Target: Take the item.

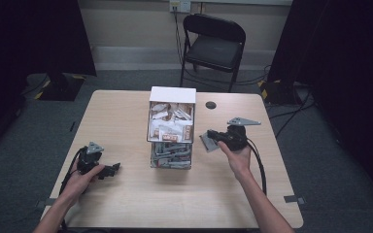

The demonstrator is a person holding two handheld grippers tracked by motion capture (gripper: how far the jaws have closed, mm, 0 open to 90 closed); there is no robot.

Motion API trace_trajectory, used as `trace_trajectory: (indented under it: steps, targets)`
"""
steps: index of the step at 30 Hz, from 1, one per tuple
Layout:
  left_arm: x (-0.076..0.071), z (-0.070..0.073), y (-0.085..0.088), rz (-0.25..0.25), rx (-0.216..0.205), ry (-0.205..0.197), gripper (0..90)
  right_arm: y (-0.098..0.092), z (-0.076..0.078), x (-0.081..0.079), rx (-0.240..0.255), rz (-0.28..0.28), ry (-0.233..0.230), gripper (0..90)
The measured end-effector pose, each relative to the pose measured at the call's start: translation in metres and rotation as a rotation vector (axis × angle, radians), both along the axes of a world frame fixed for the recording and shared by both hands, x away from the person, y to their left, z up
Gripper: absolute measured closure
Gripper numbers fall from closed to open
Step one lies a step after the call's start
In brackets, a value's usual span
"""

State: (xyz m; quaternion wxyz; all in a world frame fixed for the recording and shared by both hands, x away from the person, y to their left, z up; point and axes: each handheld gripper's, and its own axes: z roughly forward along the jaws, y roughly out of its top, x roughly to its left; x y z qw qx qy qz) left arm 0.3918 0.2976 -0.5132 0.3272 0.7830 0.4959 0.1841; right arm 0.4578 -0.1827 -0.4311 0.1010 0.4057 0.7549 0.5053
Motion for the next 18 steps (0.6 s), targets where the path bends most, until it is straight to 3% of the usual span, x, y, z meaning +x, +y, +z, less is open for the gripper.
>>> trace_trajectory:
  steps: [3,6,11,18]
  targets:
    - [0.000,0.000,0.000,0.000,0.000,0.000,0.0,0.000,-0.006,0.003,-0.001,-0.004,0.011,90.0]
    - [0.000,0.000,0.000,0.000,0.000,0.000,0.0,0.000,-0.013,0.008,-0.040,-0.017,0.022,90.0]
    - [0.000,0.000,0.000,0.000,0.000,0.000,0.0,-0.001,-0.021,0.014,-0.032,-0.032,0.048,90.0]
    - [0.000,0.000,0.000,0.000,0.000,0.000,0.0,-0.002,-0.032,0.022,-0.063,-0.048,0.051,90.0]
